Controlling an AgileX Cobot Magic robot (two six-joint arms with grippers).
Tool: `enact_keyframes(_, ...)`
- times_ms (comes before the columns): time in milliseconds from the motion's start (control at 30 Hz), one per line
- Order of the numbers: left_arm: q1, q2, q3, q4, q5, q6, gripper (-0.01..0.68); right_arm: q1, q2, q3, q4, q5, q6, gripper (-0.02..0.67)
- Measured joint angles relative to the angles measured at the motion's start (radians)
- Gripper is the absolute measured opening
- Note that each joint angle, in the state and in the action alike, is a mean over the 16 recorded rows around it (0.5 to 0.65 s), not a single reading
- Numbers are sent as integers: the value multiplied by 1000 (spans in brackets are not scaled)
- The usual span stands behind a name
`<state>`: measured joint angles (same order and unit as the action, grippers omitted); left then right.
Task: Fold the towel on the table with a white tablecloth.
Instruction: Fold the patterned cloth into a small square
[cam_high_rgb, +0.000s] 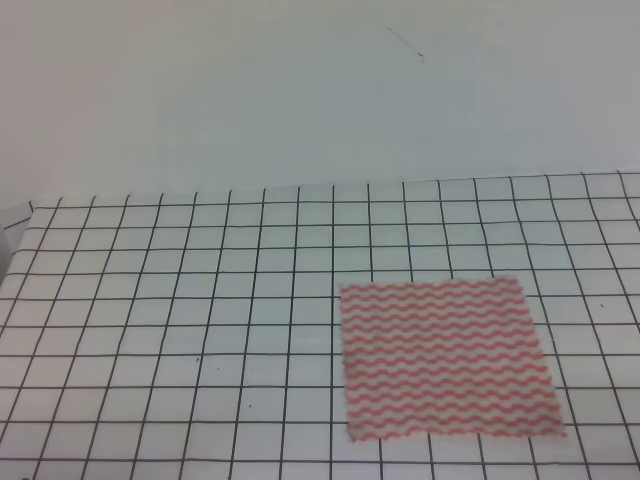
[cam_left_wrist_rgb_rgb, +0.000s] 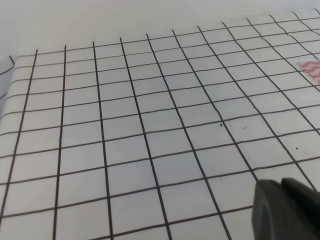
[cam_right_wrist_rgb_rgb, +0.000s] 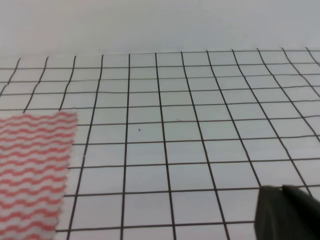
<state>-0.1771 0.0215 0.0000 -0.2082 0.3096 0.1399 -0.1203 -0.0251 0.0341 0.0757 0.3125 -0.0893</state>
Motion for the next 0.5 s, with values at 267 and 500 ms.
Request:
enact_keyframes(267,0,0,0,-32,-16,0,-2,0,0,0,50,0,3,-3)
enact_keyframes(500,0,0,0,-123,-39,1,-2,0,0,0,278,-30,6,-3)
